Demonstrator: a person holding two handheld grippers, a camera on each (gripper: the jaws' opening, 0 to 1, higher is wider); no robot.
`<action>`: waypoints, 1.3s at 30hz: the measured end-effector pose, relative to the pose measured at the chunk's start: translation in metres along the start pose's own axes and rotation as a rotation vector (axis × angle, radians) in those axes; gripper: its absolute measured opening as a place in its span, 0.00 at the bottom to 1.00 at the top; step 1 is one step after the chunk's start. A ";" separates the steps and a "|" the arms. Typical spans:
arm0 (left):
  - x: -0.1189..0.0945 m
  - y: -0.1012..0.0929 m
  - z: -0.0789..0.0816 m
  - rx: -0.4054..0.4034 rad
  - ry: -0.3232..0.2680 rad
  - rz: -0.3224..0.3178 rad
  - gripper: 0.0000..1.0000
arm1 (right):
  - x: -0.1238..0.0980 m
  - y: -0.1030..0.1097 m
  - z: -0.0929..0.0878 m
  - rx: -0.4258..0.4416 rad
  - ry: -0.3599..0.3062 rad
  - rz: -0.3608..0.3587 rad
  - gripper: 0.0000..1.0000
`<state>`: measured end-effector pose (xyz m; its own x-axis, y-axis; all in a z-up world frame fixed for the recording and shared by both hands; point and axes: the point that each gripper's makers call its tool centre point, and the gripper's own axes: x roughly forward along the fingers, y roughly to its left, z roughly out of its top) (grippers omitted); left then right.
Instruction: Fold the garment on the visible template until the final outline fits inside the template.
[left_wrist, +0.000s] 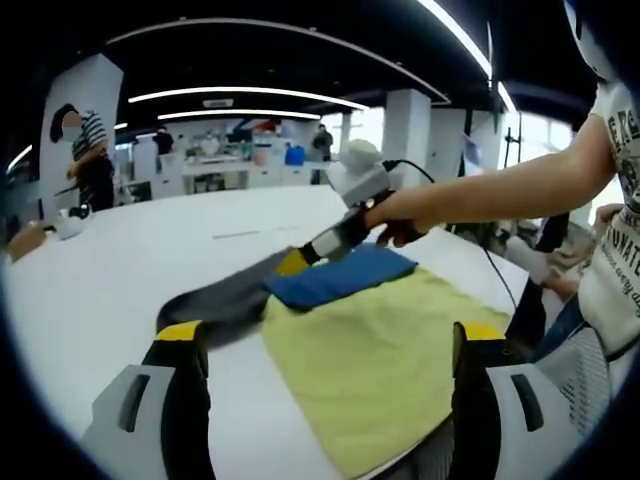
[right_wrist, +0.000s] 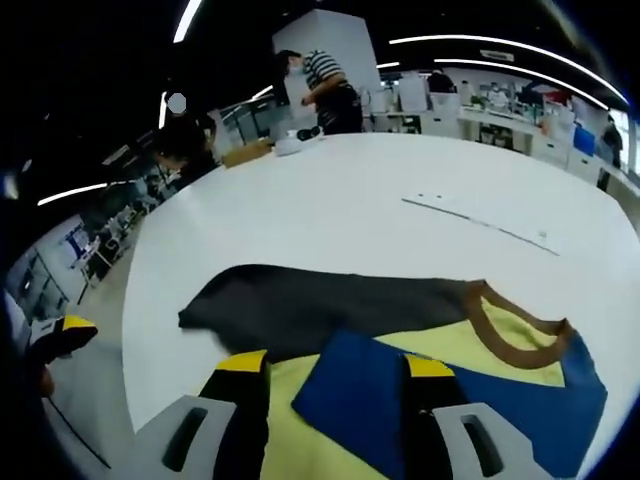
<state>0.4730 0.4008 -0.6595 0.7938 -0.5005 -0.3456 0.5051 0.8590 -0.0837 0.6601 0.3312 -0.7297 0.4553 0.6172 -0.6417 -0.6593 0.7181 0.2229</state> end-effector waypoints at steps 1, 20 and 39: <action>0.000 0.000 0.000 0.002 0.000 0.000 0.99 | -0.004 -0.004 0.000 0.001 -0.004 -0.001 0.54; 0.002 -0.004 0.005 0.018 0.003 0.006 0.99 | -0.077 -0.087 -0.029 0.052 -0.032 -0.059 0.59; 0.004 -0.004 0.006 0.018 0.009 0.007 0.99 | -0.134 -0.151 -0.083 0.067 -0.011 -0.165 0.40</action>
<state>0.4759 0.3949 -0.6549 0.7946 -0.4931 -0.3543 0.5054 0.8605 -0.0641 0.6490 0.1137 -0.7382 0.5608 0.4929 -0.6652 -0.5343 0.8292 0.1640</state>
